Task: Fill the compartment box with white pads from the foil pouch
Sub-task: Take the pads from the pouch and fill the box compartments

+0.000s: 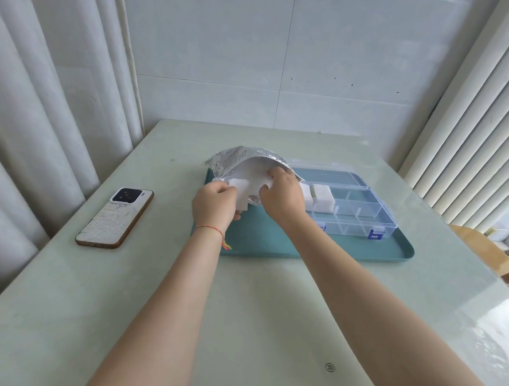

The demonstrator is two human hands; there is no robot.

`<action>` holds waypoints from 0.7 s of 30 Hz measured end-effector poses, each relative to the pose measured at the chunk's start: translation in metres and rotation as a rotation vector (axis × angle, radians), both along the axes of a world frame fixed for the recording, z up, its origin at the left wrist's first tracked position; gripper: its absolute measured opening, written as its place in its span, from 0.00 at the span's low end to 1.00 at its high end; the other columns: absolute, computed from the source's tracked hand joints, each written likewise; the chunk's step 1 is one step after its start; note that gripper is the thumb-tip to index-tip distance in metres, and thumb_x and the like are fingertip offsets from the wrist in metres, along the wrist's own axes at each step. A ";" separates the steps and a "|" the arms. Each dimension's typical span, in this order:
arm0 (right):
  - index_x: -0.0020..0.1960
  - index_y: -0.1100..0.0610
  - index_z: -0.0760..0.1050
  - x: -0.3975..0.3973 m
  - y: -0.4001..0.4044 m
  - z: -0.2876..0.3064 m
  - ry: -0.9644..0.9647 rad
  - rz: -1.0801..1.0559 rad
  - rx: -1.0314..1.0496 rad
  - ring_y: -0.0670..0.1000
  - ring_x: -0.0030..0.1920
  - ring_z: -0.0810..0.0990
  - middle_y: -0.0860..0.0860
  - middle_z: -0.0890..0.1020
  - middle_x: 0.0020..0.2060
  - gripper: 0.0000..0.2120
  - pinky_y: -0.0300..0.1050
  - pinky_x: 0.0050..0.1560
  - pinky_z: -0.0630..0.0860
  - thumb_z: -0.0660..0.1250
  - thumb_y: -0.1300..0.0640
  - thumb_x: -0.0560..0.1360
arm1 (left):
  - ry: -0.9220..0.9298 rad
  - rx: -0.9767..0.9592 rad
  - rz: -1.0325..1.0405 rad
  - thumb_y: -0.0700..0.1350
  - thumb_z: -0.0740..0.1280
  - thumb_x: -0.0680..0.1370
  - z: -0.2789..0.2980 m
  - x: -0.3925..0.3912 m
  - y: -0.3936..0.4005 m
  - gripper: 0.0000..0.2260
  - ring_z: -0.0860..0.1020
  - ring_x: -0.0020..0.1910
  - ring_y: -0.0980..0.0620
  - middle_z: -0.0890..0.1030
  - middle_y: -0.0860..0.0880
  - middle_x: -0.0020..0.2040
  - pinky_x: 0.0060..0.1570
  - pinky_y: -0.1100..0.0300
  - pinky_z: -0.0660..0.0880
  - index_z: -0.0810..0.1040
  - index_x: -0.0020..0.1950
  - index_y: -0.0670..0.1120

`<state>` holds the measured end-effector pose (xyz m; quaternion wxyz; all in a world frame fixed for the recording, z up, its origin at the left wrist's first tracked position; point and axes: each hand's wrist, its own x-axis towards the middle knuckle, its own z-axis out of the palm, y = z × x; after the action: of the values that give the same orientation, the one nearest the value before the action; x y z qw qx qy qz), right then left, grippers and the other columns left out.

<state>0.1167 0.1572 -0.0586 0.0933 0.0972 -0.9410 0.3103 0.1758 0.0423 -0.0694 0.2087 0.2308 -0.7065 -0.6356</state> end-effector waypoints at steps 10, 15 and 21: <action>0.54 0.58 0.77 -0.012 -0.005 -0.006 -0.054 -0.002 -0.064 0.54 0.56 0.76 0.54 0.80 0.53 0.10 0.44 0.47 0.71 0.65 0.61 0.73 | 0.007 -0.047 -0.003 0.36 0.63 0.72 0.001 0.001 0.000 0.10 0.70 0.18 0.54 0.62 0.52 0.24 0.35 0.49 0.83 0.72 0.30 0.43; 0.52 0.58 0.76 -0.010 -0.010 -0.002 -0.083 0.035 -0.098 0.55 0.52 0.78 0.53 0.80 0.50 0.08 0.44 0.43 0.72 0.64 0.62 0.73 | 0.006 -0.040 -0.015 0.37 0.64 0.72 -0.002 -0.002 -0.001 0.07 0.74 0.27 0.46 0.69 0.44 0.34 0.32 0.53 0.82 0.78 0.37 0.35; 0.49 0.67 0.77 -0.004 -0.003 0.004 -0.093 0.017 -0.192 0.55 0.36 0.73 0.57 0.77 0.37 0.10 0.50 0.37 0.76 0.61 0.64 0.72 | 0.012 -0.049 -0.020 0.37 0.63 0.72 -0.004 -0.003 -0.001 0.08 0.78 0.24 0.47 0.71 0.45 0.31 0.34 0.48 0.83 0.77 0.36 0.35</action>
<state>0.1124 0.1541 -0.0547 0.0560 0.0813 -0.9094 0.4041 0.1730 0.0409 -0.0735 0.2123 0.2146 -0.7229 -0.6215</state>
